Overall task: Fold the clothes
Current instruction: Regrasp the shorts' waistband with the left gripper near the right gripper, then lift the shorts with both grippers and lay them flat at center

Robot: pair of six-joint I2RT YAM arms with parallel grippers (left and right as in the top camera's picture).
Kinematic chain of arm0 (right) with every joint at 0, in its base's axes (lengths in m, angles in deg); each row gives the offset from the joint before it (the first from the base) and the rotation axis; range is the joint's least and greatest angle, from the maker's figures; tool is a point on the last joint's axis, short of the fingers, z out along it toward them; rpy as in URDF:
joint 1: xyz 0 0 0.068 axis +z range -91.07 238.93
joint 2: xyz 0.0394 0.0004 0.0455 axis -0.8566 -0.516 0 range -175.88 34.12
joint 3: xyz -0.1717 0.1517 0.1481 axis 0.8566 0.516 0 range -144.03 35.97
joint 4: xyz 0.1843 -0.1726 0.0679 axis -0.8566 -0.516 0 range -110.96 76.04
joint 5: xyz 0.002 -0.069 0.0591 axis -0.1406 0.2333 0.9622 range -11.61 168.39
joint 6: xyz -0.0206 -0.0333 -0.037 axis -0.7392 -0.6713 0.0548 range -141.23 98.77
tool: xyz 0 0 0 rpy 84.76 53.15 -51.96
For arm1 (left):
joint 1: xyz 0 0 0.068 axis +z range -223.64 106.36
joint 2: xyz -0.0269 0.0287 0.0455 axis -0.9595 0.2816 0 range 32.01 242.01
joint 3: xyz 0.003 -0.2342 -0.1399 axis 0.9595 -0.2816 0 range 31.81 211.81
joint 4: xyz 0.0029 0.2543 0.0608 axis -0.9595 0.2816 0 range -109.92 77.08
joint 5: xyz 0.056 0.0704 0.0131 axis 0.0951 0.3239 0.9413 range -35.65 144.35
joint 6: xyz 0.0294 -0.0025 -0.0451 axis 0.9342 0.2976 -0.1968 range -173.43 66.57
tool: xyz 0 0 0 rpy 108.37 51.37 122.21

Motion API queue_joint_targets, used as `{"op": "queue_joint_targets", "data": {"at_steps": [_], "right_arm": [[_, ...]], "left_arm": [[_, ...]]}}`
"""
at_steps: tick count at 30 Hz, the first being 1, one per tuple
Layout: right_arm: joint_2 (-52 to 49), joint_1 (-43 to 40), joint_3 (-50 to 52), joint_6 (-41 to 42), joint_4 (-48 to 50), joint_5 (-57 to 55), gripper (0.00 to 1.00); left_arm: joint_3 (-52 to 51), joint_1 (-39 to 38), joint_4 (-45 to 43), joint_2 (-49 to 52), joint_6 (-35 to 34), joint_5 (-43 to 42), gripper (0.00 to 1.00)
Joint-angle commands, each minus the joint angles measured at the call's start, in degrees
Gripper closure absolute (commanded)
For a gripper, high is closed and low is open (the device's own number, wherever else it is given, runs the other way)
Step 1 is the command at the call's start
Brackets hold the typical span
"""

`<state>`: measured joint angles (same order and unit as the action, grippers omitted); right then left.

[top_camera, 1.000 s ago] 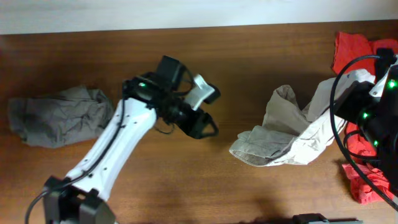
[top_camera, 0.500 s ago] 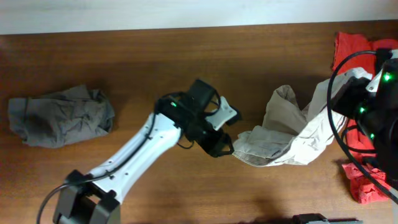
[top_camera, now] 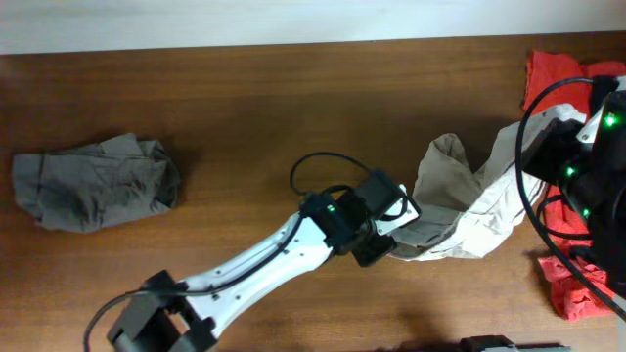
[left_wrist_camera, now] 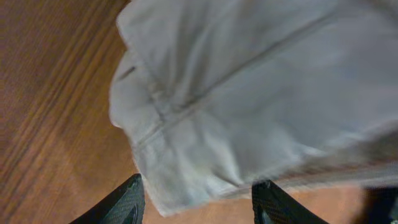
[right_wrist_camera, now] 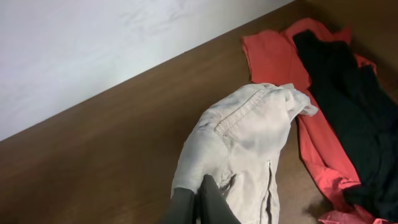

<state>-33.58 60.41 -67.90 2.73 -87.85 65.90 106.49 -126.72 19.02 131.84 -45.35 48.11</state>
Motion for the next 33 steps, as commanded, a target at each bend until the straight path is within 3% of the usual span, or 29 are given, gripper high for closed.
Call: {"op": "queue_joint_targets", "data": {"at_steps": [1, 4, 8, 12, 24, 33], "right_arm": [[1.7, -0.4, -1.1, 0.0, 0.9, 0.3, 0.96], [2.3, -0.4, -1.3, 0.0, 0.9, 0.3, 0.96], [3.0, -0.4, -1.6, 0.0, 0.8, 0.3, 0.96], [3.1, -0.4, -1.6, 0.0, 0.3, 0.3, 0.96], [3.1, -0.4, -1.6, -0.2, -1.0, -2.8, 0.96], [3.1, -0.4, -1.6, -0.2, -4.0, -3.1, 0.96]], "left_arm": [[-0.6, 0.3, -1.2, 2.3, 0.5, 4.9, 0.46], [-0.6, 0.3, -2.6, 3.7, 0.4, 7.8, 0.55], [-0.6, 0.3, -3.6, 4.8, -1.2, 12.2, 0.81], [-0.6, 0.3, -4.7, 4.8, -1.4, 15.5, 0.99], [3.3, 5.2, 2.3, -2.3, -5.9, 31.2, 0.99], [12.8, 16.9, 7.5, -15.5, -5.1, 29.3, 0.99]]}}
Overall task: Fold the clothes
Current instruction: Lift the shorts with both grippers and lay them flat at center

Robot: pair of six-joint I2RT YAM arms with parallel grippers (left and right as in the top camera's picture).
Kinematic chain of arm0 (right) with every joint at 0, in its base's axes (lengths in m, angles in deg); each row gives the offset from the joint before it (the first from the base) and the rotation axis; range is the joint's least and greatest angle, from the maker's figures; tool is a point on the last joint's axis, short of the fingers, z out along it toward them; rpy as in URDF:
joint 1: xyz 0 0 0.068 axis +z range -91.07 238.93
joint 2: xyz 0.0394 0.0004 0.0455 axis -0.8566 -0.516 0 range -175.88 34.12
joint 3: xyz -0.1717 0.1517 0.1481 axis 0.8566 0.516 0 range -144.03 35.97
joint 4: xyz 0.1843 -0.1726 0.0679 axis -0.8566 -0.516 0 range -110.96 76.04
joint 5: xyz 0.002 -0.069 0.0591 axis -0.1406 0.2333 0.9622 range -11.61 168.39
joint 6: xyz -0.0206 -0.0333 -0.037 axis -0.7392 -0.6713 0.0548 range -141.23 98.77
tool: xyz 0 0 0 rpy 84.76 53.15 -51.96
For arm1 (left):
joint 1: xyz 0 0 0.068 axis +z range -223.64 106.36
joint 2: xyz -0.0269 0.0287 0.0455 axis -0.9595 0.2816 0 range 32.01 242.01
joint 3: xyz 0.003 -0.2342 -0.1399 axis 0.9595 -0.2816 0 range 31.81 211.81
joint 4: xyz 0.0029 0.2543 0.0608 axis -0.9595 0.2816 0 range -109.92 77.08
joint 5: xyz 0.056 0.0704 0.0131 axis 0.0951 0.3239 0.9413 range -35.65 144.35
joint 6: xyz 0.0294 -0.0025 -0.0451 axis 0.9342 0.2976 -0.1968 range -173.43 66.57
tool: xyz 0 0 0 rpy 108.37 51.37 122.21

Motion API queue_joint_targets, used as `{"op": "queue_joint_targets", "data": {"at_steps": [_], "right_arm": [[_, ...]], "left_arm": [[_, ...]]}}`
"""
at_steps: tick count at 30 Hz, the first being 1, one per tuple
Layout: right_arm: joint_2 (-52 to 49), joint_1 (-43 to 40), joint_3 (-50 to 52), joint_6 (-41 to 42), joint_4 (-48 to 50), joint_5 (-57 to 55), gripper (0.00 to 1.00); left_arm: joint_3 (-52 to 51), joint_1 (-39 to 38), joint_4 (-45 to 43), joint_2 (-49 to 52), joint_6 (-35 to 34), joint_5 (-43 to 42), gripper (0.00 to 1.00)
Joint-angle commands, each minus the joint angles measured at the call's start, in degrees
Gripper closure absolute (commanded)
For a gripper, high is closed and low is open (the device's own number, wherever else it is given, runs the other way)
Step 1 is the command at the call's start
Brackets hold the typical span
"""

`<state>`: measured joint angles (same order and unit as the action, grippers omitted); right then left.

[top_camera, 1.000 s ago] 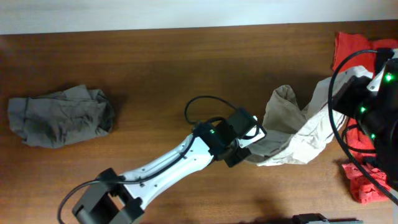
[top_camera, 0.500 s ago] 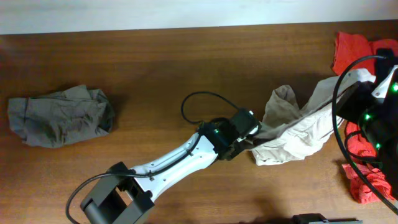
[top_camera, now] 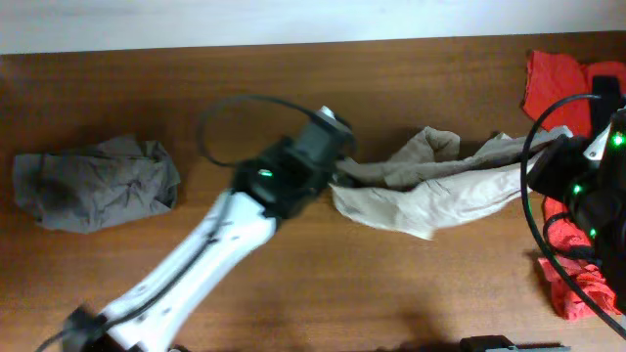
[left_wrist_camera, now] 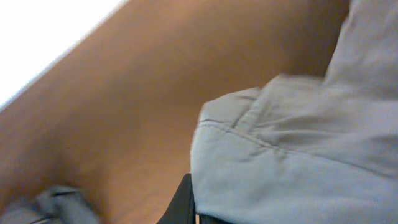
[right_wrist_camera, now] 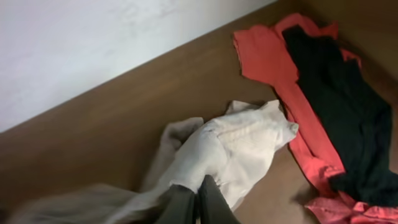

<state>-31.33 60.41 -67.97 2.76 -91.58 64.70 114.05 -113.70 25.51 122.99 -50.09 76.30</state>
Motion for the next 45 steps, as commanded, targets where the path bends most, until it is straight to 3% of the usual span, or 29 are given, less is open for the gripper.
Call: {"op": "queue_joint_targets", "data": {"at_steps": [1, 9, 14, 21, 32, 39, 42, 45], "right_arm": [[0.8, -0.4, -1.5, -0.2, -0.6, -1.8, 0.96], [1.1, -0.4, -3.2, -1.2, -2.8, 1.0, 0.96], [1.1, -0.4, -10.5, -4.4, -5.8, 5.4, 0.96], [1.1, -0.4, -20.6, -10.1, -6.1, 13.7, 0.96], [-6.9, -0.4, -21.0, -10.1, -0.3, 14.7, 0.96], [-17.4, -0.4, -21.0, -13.7, 15.3, 18.2, 0.96], [-18.4, -0.4, -21.0, -16.8, 23.5, 23.8, 0.96], [-17.5, -0.4, -23.2, -16.8, 24.7, 23.4, 0.96]], "left_arm": [[6.9, 4.9, 1.7, -8.0, 0.4, -0.2, 1.0], [24.7, 8.5, 9.0, -12.9, 3.2, -4.1, 1.0], [35.3, 8.5, 15.3, -12.9, 3.9, -4.2, 0.99], [44.2, 8.5, 16.8, -12.9, 3.9, -4.2, 1.0], [44.7, 12.0, 11.9, -6.3, 4.7, -4.3, 1.0], [44.9, 16.1, -0.8, 4.6, 11.2, -10.2, 1.0], [46.1, 16.5, -6.6, 6.0, 15.5, -10.2, 1.0], [49.9, 16.5, -6.9, 5.7, 16.8, -10.2, 1.0]]}}
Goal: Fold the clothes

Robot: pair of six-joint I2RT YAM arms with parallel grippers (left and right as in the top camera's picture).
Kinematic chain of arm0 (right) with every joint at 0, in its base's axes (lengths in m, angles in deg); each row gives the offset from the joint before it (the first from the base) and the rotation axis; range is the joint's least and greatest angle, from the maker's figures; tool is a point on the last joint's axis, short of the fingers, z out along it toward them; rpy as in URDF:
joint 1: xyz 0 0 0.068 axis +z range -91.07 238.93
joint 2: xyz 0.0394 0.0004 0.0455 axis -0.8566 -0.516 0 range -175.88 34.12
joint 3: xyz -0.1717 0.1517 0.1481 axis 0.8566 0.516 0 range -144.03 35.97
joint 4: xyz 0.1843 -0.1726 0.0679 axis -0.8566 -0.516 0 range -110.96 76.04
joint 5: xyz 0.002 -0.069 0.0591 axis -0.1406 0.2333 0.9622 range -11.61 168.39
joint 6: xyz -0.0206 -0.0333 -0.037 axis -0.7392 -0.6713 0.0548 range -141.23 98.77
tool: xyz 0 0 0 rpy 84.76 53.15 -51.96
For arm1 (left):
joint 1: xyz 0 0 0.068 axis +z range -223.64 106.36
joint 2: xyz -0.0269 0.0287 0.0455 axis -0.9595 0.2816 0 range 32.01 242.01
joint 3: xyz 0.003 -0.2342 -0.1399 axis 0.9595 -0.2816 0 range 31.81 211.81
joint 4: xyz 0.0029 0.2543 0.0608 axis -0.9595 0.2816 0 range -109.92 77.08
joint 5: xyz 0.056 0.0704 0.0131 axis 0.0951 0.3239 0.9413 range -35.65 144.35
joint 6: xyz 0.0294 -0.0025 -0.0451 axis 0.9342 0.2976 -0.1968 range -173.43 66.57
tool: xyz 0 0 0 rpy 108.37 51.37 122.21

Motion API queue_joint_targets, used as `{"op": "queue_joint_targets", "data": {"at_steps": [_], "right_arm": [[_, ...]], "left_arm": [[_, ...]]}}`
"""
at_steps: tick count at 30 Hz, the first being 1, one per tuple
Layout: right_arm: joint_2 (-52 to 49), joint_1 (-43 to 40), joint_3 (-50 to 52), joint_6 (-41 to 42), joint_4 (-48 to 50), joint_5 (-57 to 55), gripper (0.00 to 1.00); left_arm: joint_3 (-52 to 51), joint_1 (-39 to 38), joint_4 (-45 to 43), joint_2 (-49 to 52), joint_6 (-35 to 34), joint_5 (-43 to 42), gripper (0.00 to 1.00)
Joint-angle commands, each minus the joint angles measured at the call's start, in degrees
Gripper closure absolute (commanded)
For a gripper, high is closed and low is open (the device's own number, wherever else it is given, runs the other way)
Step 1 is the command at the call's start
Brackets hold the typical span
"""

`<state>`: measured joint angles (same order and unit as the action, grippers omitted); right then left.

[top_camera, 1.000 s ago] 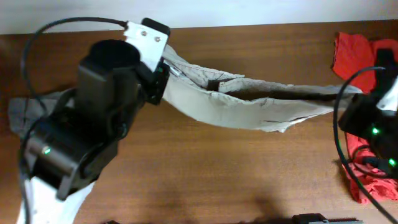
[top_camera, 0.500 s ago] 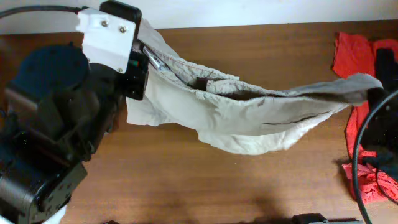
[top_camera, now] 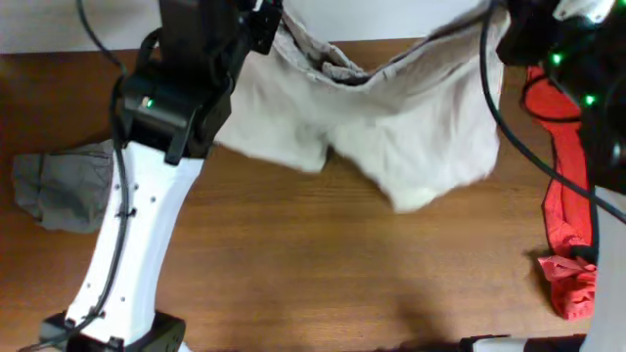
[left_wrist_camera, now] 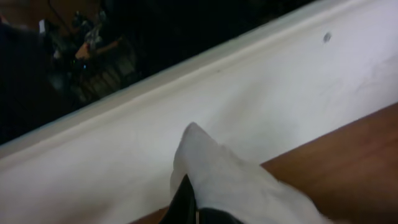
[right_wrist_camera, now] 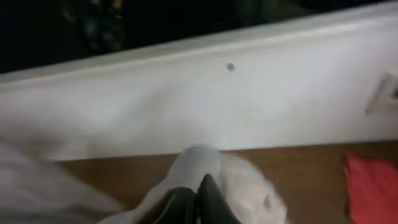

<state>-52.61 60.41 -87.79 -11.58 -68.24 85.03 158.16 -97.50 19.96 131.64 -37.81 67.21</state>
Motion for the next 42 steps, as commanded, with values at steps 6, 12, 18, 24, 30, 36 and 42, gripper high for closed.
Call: {"op": "queue_joint_targets", "data": {"at_steps": [6, 12, 18, 24, 30, 36, 42], "right_arm": [[5.4, -0.4, -4.9, -2.6, -11.6, 1.3, 0.96], [3.0, -0.4, -4.8, -2.1, -31.4, 1.4, 0.96], [2.2, -0.3, -4.3, -2.6, -43.1, 1.7, 0.74], [4.5, -0.4, -4.0, -2.6, -43.0, 1.8, 0.51], [3.5, -0.4, -3.9, -2.1, -43.0, 1.7, 0.46], [-1.9, -0.4, -3.6, -1.6, -43.0, 1.7, 0.44], [-14.9, -0.4, -3.6, -0.2, -43.0, 1.7, 0.6]], "left_arm": [[11.5, 0.2, 13.4, -3.4, 4.5, -3.1, 1.0], [10.1, 0.3, 32.6, -1.6, 4.4, -4.0, 0.98], [10.0, 0.3, 42.3, -0.8, 4.4, 1.1, 0.81], [10.1, 0.3, 41.9, -2.7, 4.3, 3.1, 0.7], [9.6, 0.3, 40.6, -2.8, 4.2, -3.3, 0.63], [6.6, 0.3, 36.9, 0.1, -0.1, -5.3, 0.57], [-1.9, 0.3, 30.4, 9.8, -0.4, -12.9, 0.77]]}}
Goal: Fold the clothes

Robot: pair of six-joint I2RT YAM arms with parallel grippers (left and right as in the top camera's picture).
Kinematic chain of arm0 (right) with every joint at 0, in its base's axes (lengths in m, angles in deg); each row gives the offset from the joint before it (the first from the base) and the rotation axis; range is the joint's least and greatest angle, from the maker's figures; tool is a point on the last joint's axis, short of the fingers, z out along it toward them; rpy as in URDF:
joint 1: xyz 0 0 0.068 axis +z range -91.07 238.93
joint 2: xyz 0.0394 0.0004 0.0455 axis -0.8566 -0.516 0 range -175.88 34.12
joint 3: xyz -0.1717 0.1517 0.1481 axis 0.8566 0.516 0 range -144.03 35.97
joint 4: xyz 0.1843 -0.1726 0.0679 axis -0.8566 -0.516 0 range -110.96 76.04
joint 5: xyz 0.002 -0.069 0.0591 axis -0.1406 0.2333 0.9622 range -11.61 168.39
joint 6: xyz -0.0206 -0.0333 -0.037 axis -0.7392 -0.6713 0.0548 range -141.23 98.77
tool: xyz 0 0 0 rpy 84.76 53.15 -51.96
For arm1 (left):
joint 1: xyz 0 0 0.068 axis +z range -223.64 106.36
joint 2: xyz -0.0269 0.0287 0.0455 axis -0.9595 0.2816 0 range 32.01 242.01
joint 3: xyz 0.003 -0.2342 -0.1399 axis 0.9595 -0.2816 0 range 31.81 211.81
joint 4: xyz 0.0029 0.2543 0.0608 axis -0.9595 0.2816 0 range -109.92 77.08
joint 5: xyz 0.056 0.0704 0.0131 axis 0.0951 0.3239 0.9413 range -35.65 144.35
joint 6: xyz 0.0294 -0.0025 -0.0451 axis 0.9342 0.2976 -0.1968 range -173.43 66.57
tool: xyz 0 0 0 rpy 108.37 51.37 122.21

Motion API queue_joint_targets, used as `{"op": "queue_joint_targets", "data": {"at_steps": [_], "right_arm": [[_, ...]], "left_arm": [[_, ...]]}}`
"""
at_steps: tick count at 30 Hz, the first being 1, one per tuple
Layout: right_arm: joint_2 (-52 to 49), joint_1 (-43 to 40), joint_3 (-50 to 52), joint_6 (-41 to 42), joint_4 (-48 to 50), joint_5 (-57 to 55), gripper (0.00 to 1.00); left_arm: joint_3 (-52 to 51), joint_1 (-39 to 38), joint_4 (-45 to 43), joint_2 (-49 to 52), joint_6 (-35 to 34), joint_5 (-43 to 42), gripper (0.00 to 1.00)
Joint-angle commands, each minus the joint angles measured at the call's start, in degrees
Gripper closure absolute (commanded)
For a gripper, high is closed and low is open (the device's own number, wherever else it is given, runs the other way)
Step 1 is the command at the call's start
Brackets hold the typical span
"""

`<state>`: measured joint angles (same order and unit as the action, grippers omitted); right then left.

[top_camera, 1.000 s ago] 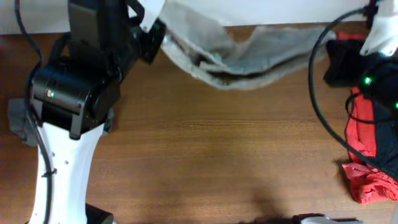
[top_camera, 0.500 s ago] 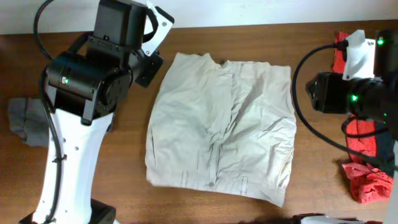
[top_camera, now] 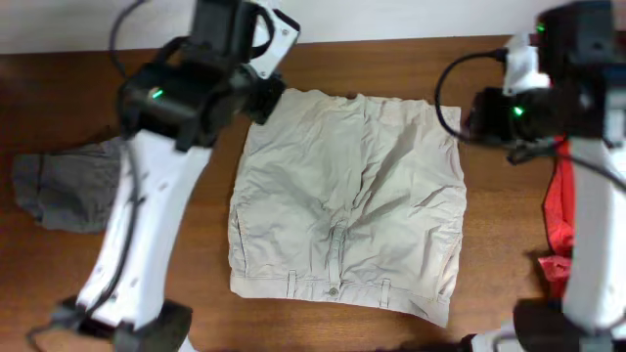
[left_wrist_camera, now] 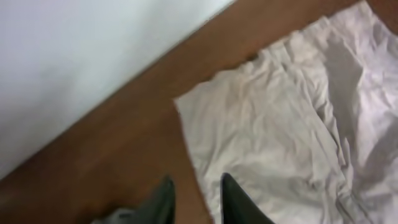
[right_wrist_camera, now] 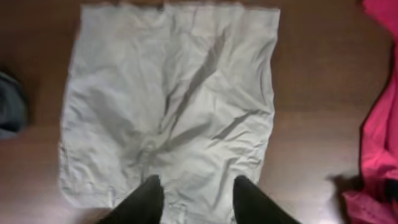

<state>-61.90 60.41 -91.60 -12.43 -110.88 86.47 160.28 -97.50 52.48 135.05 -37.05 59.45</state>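
Note:
Beige shorts (top_camera: 347, 200) lie spread flat on the wooden table (top_camera: 391, 64), waistband toward the near edge and leg hems at the far edge. My left gripper (left_wrist_camera: 196, 198) hangs open above the far left corner of the shorts (left_wrist_camera: 280, 124), holding nothing. Over the shorts (right_wrist_camera: 174, 106) near their right side, my right gripper (right_wrist_camera: 196, 200) is open too, fingers wide apart and empty. In the overhead view the left gripper (top_camera: 266, 101) and right gripper (top_camera: 471, 117) flank the far corners.
A crumpled grey garment (top_camera: 59, 186) sits at the table's left side, its edge also showing in the right wrist view (right_wrist_camera: 9, 102). Red clothing (top_camera: 562, 225) with a dark piece lies along the right edge, close to the right arm.
Both grippers held the shorts high in the air, stretched between them. Now the shorts lie flat on the table, and both grippers have let go and stand open above them.
The shorts lay bunched at the right with my right gripper shut on them and the left gripper open at their other end. Then both were shut on them, stretched low across the table. Then they hung high between both grippers, and now they lie spread flat, released.

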Motion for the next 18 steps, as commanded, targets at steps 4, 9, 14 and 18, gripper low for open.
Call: {"op": "queue_joint_targets", "data": {"at_steps": [4, 9, 14, 18], "right_arm": [[-13.9, -0.4, 0.2, 0.6, 0.0, 0.3, 0.63], [-22.9, -0.3, 0.2, 0.7, 3.7, 0.3, 0.8], [-29.9, -0.4, 0.2, 1.1, 9.1, 0.3, 0.85], [-35.0, -0.4, 0.2, 1.4, 13.3, 0.3, 0.92]], "left_arm": [[-5.5, 0.3, -5.4, 14.2, -1.2, -5.7, 0.79], [-5.5, 0.3, -9.3, 23.1, -1.1, -6.0, 0.86], [-5.5, 0.3, -13.4, 28.9, -0.6, -6.0, 0.88], [-5.5, 0.6, -17.2, 32.3, 0.4, -6.0, 0.88]]}}
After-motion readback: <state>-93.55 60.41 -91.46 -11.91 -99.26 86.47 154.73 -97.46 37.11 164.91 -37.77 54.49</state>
